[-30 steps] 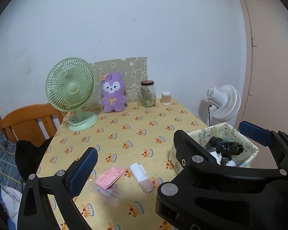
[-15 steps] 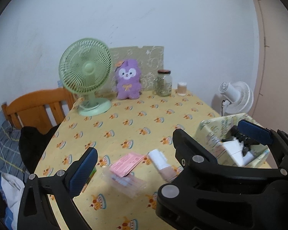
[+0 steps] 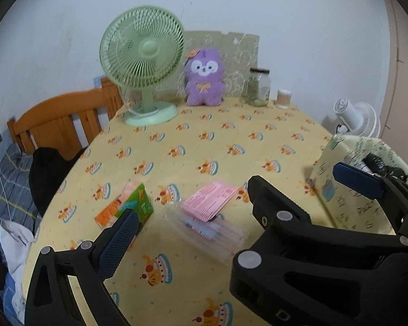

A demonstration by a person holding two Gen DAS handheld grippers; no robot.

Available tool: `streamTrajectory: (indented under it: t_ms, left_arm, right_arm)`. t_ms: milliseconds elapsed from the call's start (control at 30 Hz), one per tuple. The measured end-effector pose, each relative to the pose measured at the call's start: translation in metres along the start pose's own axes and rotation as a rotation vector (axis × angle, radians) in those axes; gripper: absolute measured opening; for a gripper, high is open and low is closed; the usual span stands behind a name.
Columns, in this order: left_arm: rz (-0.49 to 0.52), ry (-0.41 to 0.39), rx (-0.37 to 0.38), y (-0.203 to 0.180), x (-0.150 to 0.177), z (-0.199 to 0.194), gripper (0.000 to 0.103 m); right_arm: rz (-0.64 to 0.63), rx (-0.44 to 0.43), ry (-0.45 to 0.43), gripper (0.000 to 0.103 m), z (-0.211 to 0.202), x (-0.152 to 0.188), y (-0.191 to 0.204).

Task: Organize soft objects
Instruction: 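Lift both tools away from the box and move toward the remaining items, then grasp the clear straw bag with the left tool while the right tool grasps the white rolled item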

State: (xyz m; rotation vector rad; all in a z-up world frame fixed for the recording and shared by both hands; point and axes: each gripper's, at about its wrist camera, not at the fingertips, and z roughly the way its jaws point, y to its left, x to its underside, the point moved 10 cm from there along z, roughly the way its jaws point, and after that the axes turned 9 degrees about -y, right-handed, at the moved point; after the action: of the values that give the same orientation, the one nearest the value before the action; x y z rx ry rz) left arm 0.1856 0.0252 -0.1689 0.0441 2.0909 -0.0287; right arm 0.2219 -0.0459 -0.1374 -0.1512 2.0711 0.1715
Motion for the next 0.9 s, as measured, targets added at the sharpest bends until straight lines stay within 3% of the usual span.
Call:
streamTrajectory:
  t_ms: [833,900]
  left_arm:
    - [-0.046,0.161,-0.015,-0.008,0.04,0.064,0.095]
    - [-0.042,0.172,-0.017,-0.009,0.041,0.068,0.095]
  right_arm:
    - [0.042,0.004,0.188,0.066,0.074,0.054,-0.025]
    - [0.049,-0.008,0.207,0.058,0.078,0.057,-0.025]
